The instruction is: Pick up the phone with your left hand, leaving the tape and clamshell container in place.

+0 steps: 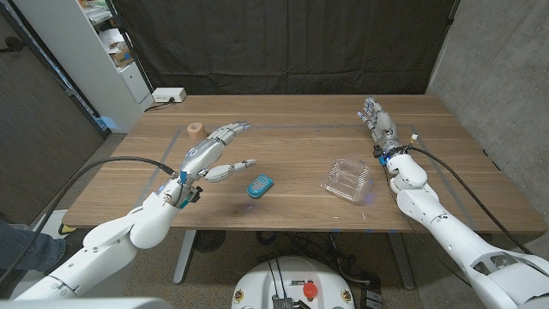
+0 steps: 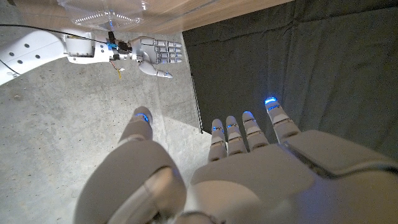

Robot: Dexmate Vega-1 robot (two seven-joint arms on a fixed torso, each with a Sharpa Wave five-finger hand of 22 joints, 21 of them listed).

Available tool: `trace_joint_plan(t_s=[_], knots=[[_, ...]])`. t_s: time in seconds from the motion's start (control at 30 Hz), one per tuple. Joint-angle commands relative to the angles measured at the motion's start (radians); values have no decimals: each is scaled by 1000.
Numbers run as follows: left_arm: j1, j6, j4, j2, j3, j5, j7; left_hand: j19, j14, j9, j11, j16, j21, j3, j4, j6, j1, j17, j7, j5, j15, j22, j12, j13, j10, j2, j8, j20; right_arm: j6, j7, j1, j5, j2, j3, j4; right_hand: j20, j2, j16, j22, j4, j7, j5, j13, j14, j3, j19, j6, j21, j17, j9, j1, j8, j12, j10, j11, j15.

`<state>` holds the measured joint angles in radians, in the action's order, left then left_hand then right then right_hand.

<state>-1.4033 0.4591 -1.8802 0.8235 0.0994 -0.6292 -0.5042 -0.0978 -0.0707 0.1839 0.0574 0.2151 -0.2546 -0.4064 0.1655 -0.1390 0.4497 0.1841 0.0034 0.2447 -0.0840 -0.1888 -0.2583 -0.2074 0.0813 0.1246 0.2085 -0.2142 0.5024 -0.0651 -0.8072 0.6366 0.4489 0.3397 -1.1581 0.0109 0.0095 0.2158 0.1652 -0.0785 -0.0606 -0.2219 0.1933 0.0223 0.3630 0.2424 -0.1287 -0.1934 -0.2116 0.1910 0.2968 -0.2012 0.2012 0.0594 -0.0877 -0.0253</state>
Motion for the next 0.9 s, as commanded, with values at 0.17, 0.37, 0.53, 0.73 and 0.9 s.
trace_joint_plan(t_s=[0.17,0.37,0.53,0.73,0.9], knots=[[-30,-114,-77,67,13,12,50,-35,-12,6,4,3,-12,4,1,19,26,3,-2,10,-12,-4,7,-5,-12,8,-6,-1,-5,4,4,-2,-1,1,-4,2,11,10,5,-2,7,4,1,19,-8,25,-7,-8,-5,2,-2,0,7,13,-4,0],[-22,-120,-82,86,23,52,84,-92,-43,6,2,9,-29,8,0,14,51,3,-2,12,-12,-7,5,-6,-3,11,-3,0,-2,-3,5,4,0,-2,-2,4,12,12,5,-3,9,5,1,26,-10,35,-8,-10,-5,2,-1,0,7,15,-5,1],[-35,-182,-114,95,27,-3,85,-157,-67,7,0,11,-46,3,0,-6,90,3,-3,9,-11,-7,-1,-9,16,1,4,-2,1,0,5,4,-2,-3,1,8,13,16,5,-5,8,6,1,38,-12,53,-9,-15,-6,2,0,0,8,20,-4,3],[-39,-225,-132,106,39,-34,80,-200,-94,7,-21,15,-55,2,-1,-34,117,3,-10,4,-5,-5,-7,-11,36,-4,12,-3,0,0,4,5,-2,-5,3,7,13,18,6,-6,9,7,1,43,-13,63,-11,-18,-6,2,1,0,8,23,-5,2],[-53,-274,-155,116,44,-68,70,-216,-96,7,-27,13,-58,-4,1,-34,138,4,-15,3,-6,-5,-6,-12,35,-13,11,-3,4,-6,8,8,-4,-5,10,6,14,18,6,-7,10,7,1,43,-14,64,-11,-17,-7,2,0,-1,8,24,-4,1]])
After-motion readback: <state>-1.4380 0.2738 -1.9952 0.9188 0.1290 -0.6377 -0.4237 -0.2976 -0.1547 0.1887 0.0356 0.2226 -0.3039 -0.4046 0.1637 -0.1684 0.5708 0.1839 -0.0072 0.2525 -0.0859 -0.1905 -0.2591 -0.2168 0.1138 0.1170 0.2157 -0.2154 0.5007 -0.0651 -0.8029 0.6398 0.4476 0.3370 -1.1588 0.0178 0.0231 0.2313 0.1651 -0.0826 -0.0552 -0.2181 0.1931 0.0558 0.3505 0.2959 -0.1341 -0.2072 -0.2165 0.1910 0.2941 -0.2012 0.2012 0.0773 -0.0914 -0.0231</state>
